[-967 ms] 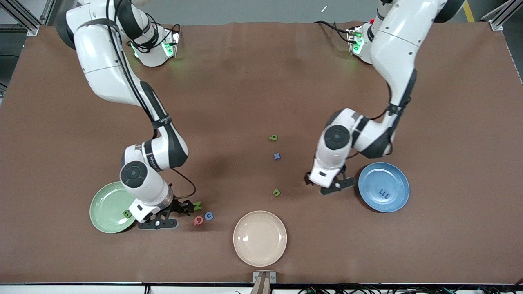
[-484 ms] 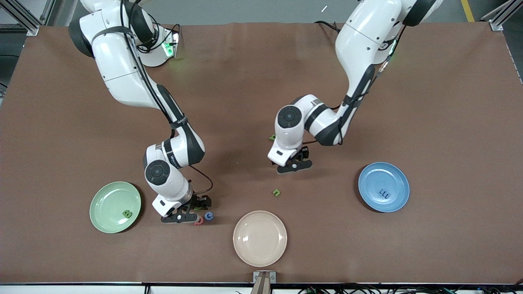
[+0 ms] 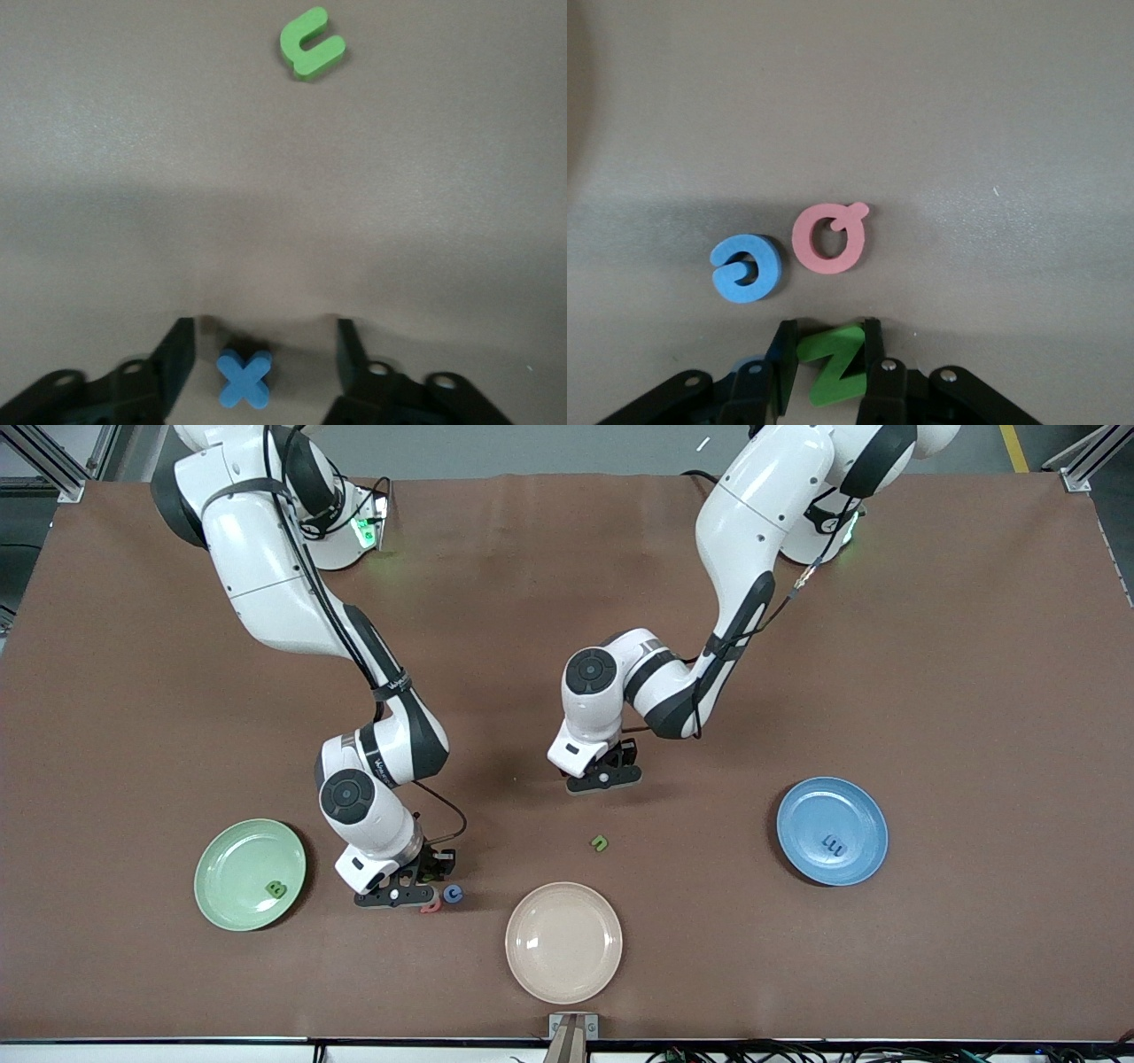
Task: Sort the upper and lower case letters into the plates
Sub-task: 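Carry the N to the green plate while the left gripper grasps the x, then carry the blue x to the blue plate while the right gripper returns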
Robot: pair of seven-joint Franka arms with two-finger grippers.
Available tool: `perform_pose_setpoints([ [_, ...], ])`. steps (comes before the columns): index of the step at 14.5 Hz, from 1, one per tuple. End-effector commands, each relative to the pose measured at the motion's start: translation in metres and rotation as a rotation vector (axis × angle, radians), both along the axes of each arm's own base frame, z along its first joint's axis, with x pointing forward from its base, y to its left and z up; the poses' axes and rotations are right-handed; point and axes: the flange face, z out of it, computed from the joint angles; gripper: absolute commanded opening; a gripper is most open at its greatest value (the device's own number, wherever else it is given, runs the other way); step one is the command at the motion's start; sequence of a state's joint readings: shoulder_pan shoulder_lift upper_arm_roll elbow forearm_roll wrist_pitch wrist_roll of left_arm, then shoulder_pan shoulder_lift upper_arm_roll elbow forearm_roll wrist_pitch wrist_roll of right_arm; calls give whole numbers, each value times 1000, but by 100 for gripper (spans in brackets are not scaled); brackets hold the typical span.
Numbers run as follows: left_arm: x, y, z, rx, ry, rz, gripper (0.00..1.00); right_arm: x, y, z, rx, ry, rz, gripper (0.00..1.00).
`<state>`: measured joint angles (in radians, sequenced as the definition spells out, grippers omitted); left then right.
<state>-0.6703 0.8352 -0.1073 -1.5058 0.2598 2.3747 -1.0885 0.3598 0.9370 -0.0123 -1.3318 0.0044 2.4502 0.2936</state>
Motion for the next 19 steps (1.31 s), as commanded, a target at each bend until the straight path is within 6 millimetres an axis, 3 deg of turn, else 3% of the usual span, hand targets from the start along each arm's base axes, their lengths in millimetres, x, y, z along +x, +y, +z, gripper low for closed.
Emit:
perform_pose_setpoints([
  [1,-2,-3,3,34,25,16,64,7,-24,15,-9,2,-19,4],
  [5,-5,-4,4,-13,88,91,63,35,-124,40,-73,61,137,4],
  [9,-9,-3,2,-6,124,102,59,47,-216,53,-108,57,300,7],
  [11,-5,1,1,-1,119,98,56,47,-256,49,-119,59,397,16],
  [12,-4,1,2,-2,117,98,56,47,-268,47,-120,62,410,32],
  [13,-3,2,3,-3,116,100,54,46,-268,45,-119,63,410,65],
  [14,-2,2,3,-5,116,103,54,46,-263,44,-117,61,410,84],
  [16,0,5,3,-6,119,114,53,46,-251,43,-89,56,376,85],
  [19,1,6,3,-7,119,121,38,43,-184,44,-47,59,215,85],
])
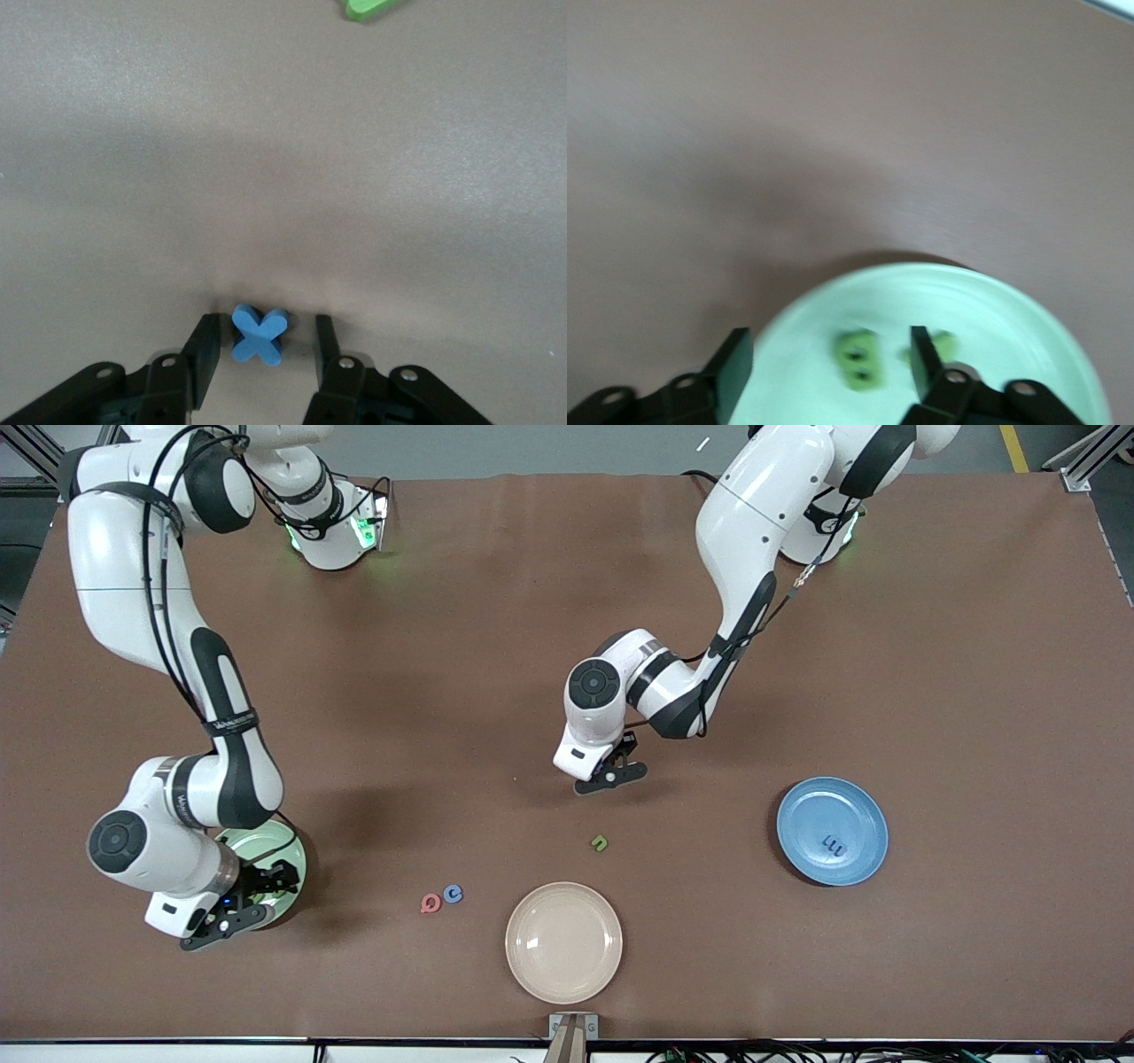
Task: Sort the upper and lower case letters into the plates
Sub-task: 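Carry the blue x to the blue plate while the right gripper returns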
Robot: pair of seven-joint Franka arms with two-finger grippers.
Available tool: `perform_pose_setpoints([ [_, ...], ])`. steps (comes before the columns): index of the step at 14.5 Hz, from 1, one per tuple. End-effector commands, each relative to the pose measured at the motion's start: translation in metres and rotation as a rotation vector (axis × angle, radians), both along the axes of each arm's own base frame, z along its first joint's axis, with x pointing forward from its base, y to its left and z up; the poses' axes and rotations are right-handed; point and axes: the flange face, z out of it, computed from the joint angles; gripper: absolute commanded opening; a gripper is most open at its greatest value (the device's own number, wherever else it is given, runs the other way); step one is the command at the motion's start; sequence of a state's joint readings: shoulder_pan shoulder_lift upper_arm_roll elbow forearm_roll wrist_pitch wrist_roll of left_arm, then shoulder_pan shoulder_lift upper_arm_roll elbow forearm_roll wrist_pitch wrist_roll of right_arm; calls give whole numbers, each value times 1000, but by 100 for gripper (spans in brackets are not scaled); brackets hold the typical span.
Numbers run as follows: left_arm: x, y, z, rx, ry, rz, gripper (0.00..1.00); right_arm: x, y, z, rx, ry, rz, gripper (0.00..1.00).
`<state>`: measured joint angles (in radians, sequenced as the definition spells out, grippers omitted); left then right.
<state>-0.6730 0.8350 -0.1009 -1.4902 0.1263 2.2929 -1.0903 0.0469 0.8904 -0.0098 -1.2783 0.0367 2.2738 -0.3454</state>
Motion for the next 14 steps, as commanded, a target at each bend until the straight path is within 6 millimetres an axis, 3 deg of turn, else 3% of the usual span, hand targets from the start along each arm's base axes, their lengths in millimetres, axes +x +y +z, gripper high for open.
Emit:
perform_pose_setpoints([
  [1,8,7,3,6,11,30,27,-9,68,3,31,7,-145,85],
  [3,13,12,4,-10,24,58,5,-16,120,3,50,2,-253,85],
  [6,24,21,28,-19,18,84,0,-24,182,1,105,-64,-410,85],
  [7,40,37,52,-12,8,108,0,-27,198,1,123,-71,-471,85],
  [8,61,54,79,-25,-13,140,0,-31,211,1,135,-69,-538,84],
  [10,91,95,111,-29,-34,181,1,-37,228,-6,151,-57,-641,83],
  [12,114,146,127,-2,-16,137,1,-34,229,-7,139,-75,-649,83],
  [14,139,219,133,30,31,136,1,-29,222,-15,71,-145,-540,83],
])
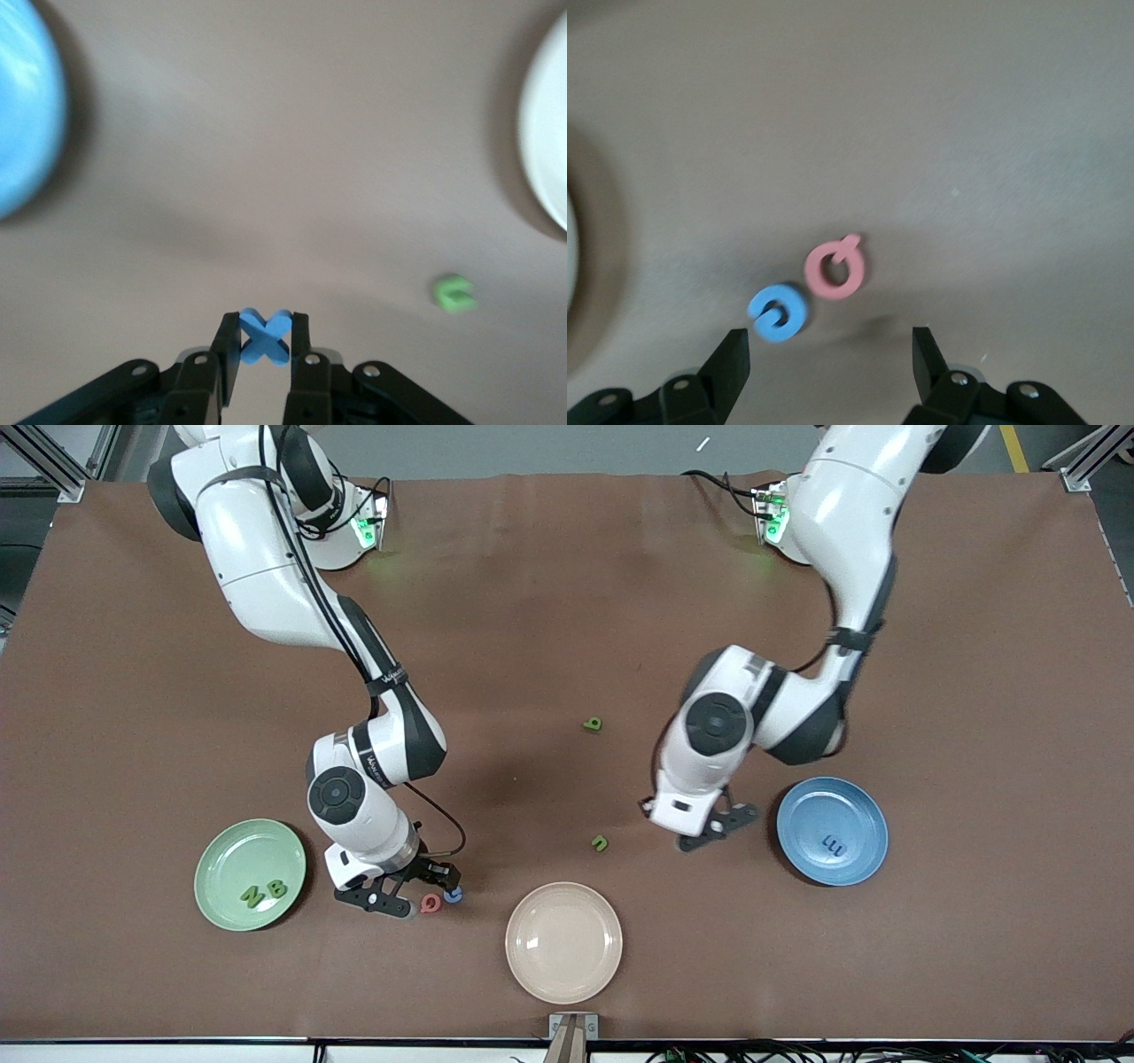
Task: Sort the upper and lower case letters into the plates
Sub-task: 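Carry the blue x to the blue plate while the right gripper returns, then release the x on the blue plate while the right gripper grasps the Q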
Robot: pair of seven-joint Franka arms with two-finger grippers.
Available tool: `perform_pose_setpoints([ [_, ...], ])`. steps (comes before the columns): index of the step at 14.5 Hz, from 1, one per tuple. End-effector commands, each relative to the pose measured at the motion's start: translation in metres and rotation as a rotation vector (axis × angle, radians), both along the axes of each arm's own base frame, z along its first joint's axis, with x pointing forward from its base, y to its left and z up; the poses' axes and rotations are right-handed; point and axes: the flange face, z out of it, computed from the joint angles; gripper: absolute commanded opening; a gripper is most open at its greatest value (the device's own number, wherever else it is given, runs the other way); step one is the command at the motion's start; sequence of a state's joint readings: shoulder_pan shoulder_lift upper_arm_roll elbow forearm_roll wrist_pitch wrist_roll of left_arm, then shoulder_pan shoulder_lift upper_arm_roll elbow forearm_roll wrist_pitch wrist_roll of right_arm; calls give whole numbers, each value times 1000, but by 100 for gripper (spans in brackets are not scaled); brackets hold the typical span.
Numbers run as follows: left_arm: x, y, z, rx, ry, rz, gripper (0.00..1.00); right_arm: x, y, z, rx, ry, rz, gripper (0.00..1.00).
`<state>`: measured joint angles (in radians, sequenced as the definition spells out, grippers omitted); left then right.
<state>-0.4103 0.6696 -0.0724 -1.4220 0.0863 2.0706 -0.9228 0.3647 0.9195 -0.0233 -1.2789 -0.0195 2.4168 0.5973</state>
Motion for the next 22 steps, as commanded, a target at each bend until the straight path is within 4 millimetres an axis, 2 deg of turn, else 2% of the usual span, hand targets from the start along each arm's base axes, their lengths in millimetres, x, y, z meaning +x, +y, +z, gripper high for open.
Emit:
perform_pose_setpoints([
  [1,19,84,-1,31,66,-11,1,9,-11,-14,-83,-88,88,83],
  [3,32,149,-16,31,104,-15,1,10,-13,-31,-89,-107,101,82],
  [5,39,194,-36,27,138,-20,3,13,-12,-35,-84,-120,103,81],
  [6,41,210,-46,26,153,-12,5,14,-10,-38,-83,-123,105,81],
  [8,42,229,-71,22,179,-5,15,16,-7,-39,-79,-129,103,81],
  [9,42,232,-76,21,182,-1,38,16,-5,-37,-78,-132,104,81],
  [10,42,233,-76,22,182,1,66,16,-5,-37,-78,-132,103,81],
  [11,42,232,-71,21,176,2,100,16,-5,-37,-79,-132,105,81],
  [13,41,211,-64,13,173,20,100,16,-2,-35,-72,-135,100,81],
  [14,39,194,-61,13,168,30,100,14,3,-38,-70,-133,100,80],
  [15,34,171,-57,17,162,49,100,11,9,-42,-70,-129,102,78],
  [18,18,98,-51,20,142,110,100,10,10,-47,-72,-125,106,71],
  [19,19,73,-45,11,112,134,100,10,10,-46,-71,-129,108,67],
  [20,17,52,-49,8,105,142,100,10,10,-48,-73,-128,113,59],
  [22,16,12,-44,-6,74,153,99,11,9,-46,-73,-129,114,42],
])
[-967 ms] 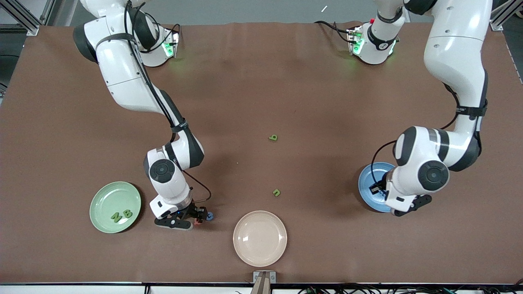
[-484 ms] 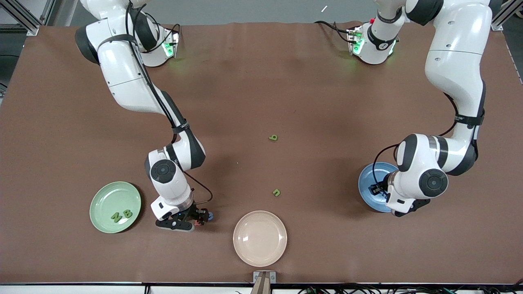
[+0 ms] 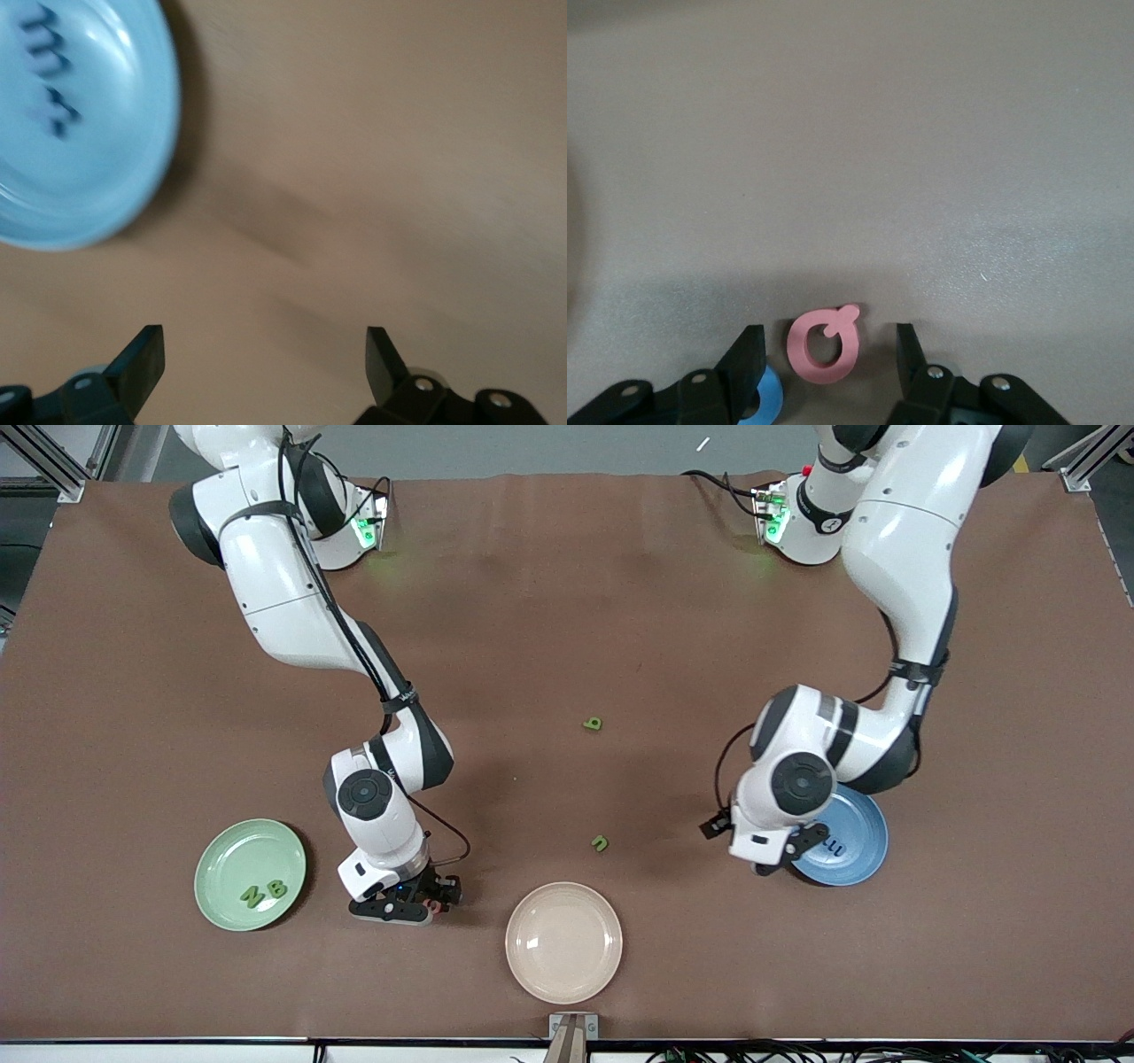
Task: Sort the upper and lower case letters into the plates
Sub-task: 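Release the x on the blue plate while the right gripper grasps the Q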
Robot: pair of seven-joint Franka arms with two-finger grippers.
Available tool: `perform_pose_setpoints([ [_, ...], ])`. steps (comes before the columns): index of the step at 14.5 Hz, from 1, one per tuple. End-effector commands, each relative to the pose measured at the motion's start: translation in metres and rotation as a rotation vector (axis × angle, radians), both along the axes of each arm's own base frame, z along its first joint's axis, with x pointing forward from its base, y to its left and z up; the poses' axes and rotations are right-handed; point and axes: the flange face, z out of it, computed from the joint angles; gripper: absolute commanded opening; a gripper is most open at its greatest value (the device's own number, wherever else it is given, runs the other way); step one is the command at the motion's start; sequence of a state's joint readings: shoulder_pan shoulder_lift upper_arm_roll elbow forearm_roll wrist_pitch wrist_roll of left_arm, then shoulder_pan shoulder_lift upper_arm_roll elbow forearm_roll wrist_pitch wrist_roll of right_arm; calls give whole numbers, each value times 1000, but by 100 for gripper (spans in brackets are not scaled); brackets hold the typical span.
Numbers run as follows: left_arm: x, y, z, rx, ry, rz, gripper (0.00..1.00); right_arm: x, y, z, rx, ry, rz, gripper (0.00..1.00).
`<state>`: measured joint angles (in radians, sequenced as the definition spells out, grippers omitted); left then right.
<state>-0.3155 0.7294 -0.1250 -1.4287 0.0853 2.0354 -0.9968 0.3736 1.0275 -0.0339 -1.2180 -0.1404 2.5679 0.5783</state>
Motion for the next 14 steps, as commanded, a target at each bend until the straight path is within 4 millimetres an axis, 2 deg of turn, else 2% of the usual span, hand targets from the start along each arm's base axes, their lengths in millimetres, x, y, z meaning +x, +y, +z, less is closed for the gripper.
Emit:
perform_pose_setpoints([
  [1,4,-46,5,-20,-41,7,99,1,1,-8,-12,0,6,38],
  [4,-4,-85,16,-53,-113,-92,97,2,-4,-8,-12,0,1,30],
  [6,-12,-110,12,-68,-176,-276,94,4,-8,-7,-15,0,0,21],
  [7,-13,-112,14,-57,-191,-360,92,5,-10,-3,-16,-2,0,16],
  [8,-9,-105,17,-46,-197,-412,92,8,-14,5,-23,-1,8,10],
  [9,-9,-102,13,-44,-194,-448,91,11,-23,15,-34,10,11,6],
  [11,-14,-115,8,-46,-214,-517,91,14,-44,32,-79,74,31,4],
  [14,-19,-122,5,-54,-228,-623,91,29,-111,68,-122,108,126,4],
])
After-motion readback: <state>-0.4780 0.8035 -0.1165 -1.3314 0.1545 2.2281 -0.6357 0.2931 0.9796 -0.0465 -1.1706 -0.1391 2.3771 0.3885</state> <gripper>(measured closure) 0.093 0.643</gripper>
